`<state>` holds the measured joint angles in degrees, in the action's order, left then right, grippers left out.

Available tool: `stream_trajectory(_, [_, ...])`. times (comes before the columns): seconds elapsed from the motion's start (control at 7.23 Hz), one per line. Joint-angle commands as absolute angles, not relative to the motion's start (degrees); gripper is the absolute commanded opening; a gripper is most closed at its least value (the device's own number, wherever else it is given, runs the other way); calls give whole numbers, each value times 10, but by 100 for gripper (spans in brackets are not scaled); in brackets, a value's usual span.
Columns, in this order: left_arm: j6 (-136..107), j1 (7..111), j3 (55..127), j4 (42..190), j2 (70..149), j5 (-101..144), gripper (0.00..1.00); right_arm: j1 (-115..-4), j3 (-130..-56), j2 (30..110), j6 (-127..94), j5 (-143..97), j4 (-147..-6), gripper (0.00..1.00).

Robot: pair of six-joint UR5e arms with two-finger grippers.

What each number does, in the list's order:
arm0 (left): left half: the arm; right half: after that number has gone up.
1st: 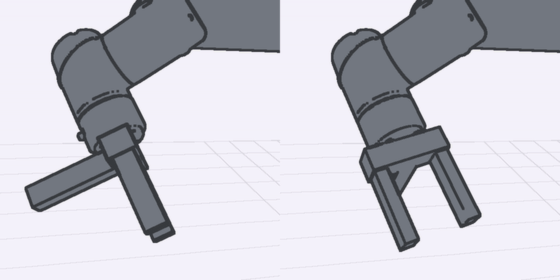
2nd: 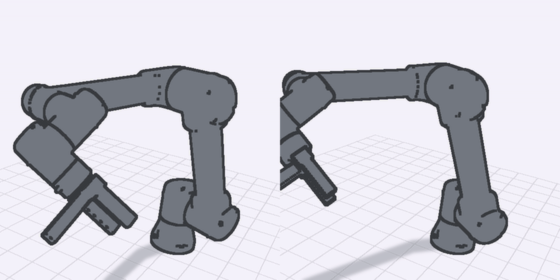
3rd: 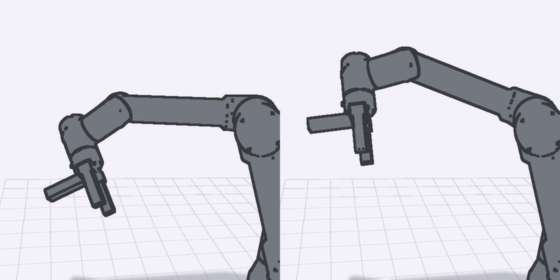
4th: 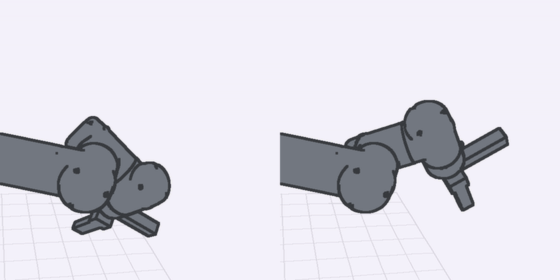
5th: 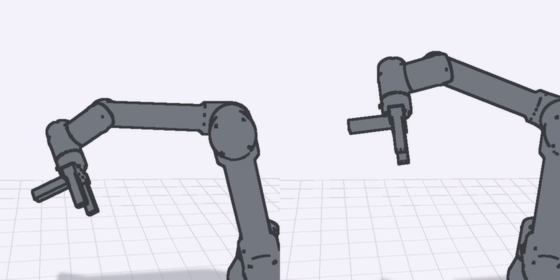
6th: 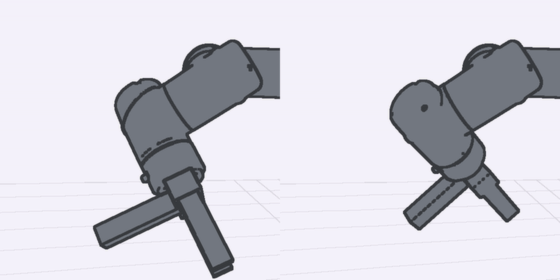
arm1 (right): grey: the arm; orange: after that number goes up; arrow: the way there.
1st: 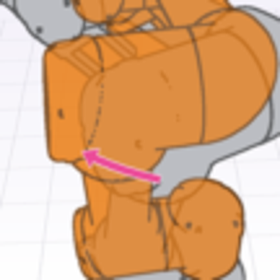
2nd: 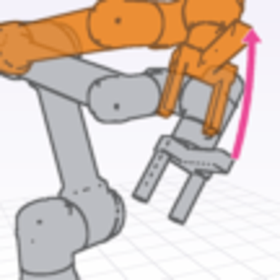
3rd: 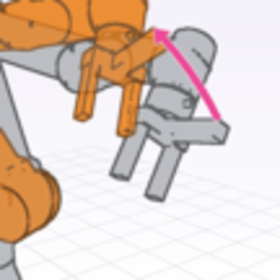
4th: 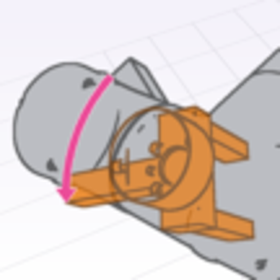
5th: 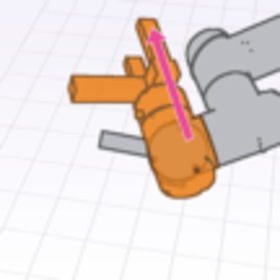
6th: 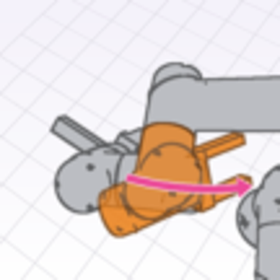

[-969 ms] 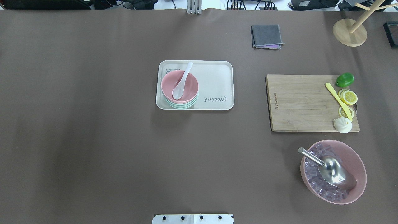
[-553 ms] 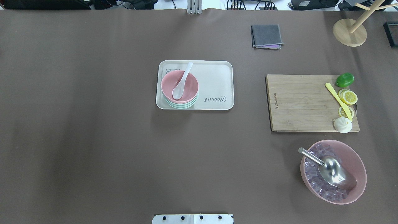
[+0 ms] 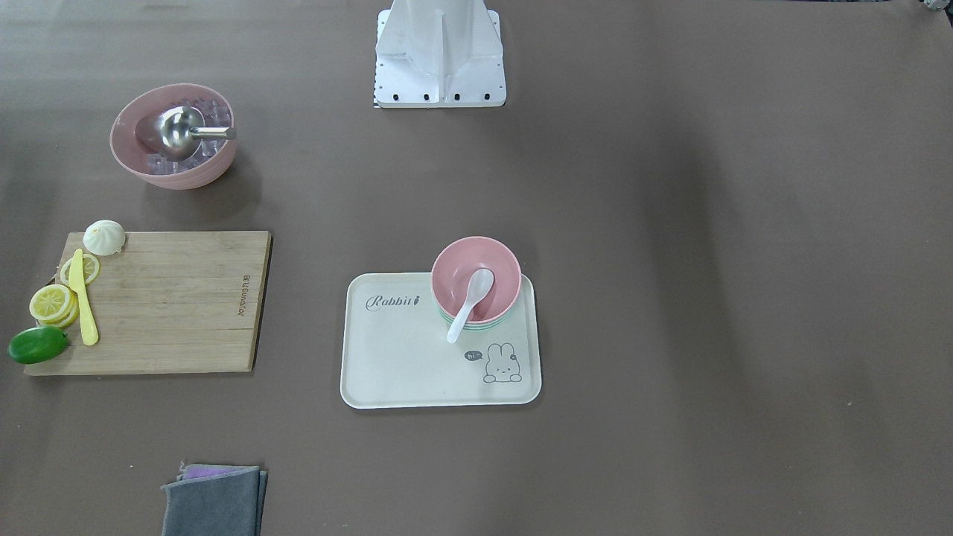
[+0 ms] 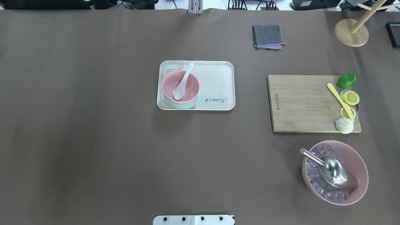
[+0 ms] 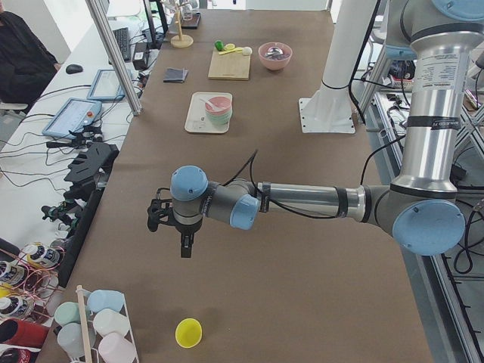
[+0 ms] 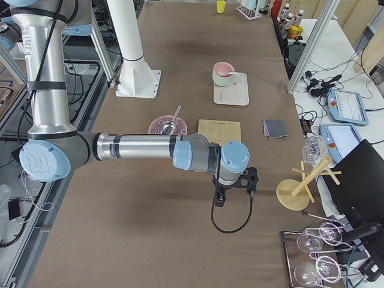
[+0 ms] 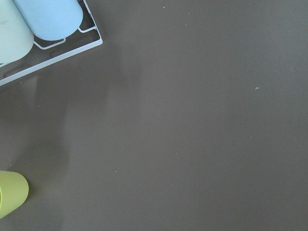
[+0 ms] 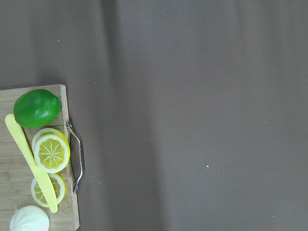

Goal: Stack pink bowl on green and place spoon

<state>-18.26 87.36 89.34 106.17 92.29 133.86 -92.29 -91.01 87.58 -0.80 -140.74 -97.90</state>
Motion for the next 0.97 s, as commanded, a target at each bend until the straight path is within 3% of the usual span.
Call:
stream_trajectory(0.0, [-182, 874, 892, 1062, 923, 1348, 98, -923, -912, 876, -7, -1404, -977, 100])
stream_trajectory(0.83, [-182, 874, 893, 1062, 923, 1348, 98, -923, -921, 882, -7, -1406, -976, 100])
